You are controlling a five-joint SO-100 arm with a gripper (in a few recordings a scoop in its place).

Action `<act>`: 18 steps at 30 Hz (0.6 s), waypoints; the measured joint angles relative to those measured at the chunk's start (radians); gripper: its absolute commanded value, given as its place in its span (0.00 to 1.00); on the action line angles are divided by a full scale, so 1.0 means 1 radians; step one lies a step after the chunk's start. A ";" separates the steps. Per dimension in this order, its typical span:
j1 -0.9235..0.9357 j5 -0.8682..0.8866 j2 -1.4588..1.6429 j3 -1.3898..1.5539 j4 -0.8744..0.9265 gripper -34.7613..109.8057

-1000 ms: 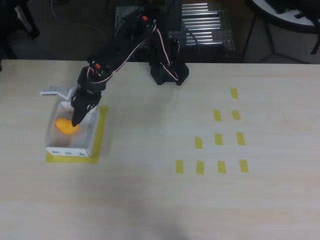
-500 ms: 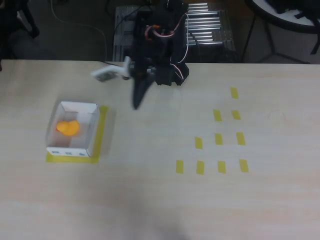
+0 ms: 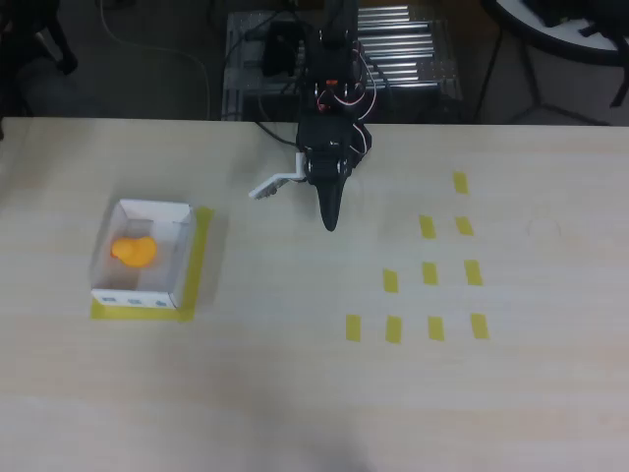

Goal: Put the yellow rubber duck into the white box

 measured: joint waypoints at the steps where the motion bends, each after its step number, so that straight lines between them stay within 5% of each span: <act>1: 0.000 0.000 0.018 0.018 0.006 0.24; 18: -0.002 0.000 0.044 0.051 0.018 0.24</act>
